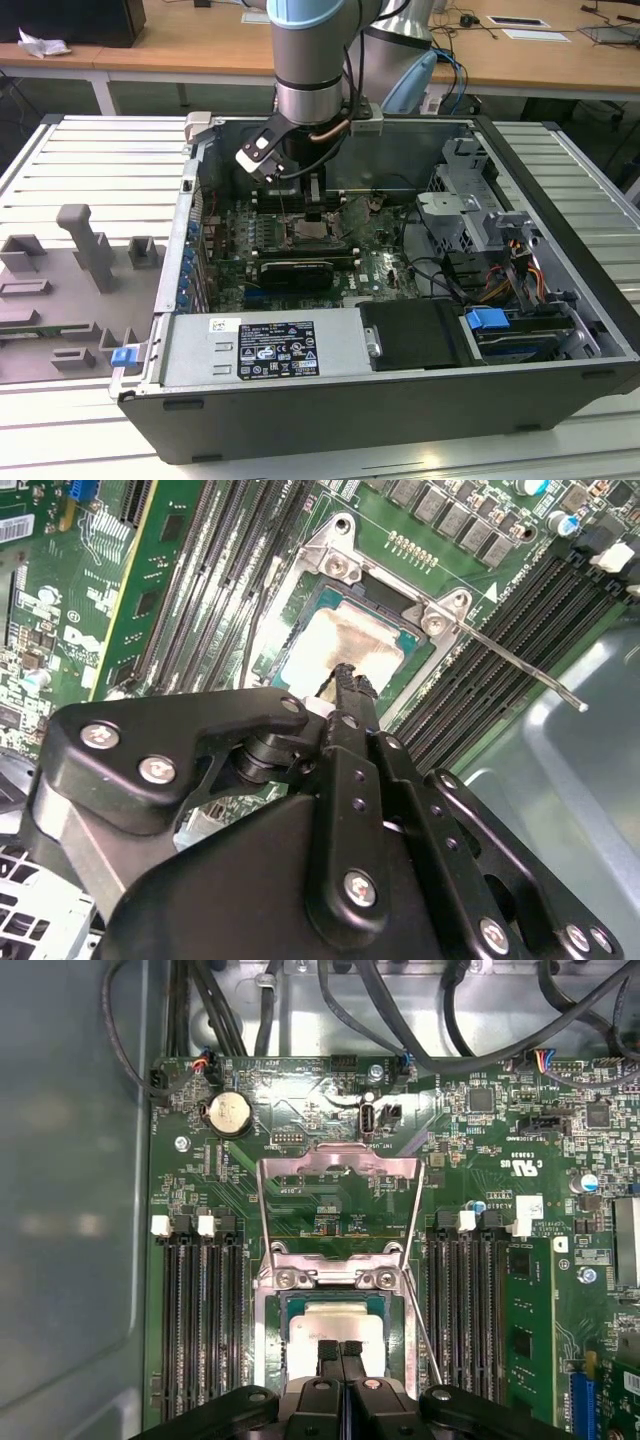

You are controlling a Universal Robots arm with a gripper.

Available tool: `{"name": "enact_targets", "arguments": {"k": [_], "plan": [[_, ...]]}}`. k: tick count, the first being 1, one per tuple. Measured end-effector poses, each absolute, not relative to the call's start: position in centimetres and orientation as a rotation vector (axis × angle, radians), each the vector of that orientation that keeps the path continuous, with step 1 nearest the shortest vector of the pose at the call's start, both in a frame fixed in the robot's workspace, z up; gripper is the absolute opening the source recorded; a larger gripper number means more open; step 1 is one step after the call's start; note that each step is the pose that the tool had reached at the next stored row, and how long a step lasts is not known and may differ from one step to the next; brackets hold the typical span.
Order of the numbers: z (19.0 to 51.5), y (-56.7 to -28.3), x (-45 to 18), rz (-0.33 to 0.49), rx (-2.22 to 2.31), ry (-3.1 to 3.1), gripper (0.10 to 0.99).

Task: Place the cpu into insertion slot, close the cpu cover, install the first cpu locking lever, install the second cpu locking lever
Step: 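Close the cpu cover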

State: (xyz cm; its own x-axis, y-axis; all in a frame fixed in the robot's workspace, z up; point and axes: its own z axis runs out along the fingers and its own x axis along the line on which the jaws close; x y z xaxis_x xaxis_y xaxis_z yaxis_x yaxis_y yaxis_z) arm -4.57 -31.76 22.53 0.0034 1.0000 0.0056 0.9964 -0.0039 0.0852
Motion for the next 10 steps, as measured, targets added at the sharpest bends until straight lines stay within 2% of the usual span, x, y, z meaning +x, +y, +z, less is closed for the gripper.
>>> {"name": "enact_targets", "arguments": {"k": [10], "plan": [[22.89,-31.75,-4.58,0.097,2.184,2.176,0.106]]}}
